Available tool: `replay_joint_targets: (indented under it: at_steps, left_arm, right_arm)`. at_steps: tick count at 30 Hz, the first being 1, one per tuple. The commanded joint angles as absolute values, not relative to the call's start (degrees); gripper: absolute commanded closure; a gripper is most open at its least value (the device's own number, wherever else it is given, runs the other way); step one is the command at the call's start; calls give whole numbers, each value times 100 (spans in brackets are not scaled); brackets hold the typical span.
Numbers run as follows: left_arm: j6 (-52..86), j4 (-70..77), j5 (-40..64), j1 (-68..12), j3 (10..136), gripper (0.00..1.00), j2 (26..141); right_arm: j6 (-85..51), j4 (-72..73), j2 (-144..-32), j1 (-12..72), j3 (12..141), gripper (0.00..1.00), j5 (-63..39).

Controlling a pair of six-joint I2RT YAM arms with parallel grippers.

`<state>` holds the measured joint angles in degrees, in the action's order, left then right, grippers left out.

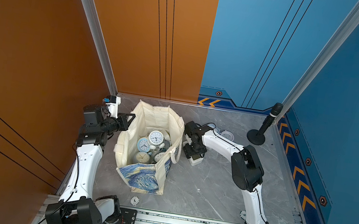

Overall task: Put the alarm clock into the canvas bag
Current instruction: Pick up the alarm from the center of the board.

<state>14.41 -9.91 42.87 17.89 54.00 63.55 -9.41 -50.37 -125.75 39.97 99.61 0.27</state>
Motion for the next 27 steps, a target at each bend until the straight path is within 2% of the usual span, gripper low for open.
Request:
replay_joint_targets:
  at_steps: [1, 16, 27]
  left_arm:
    - [1417, -678, 4388, 1758, 5369, 100, 6198]
    - [1425, -616, 4413, 1758, 5349, 100, 6239]
    - [1433, -616, 4387, 1767, 5344, 100, 6251]
  right_arm:
    - [-1094, -5091, -12147, 3973, 9824, 35, 224]
    - [-1178, -5132, -10681, 4158, 9470, 36, 699]
    - [-1158, -5355, -9711, 4260, 10053, 37, 995]
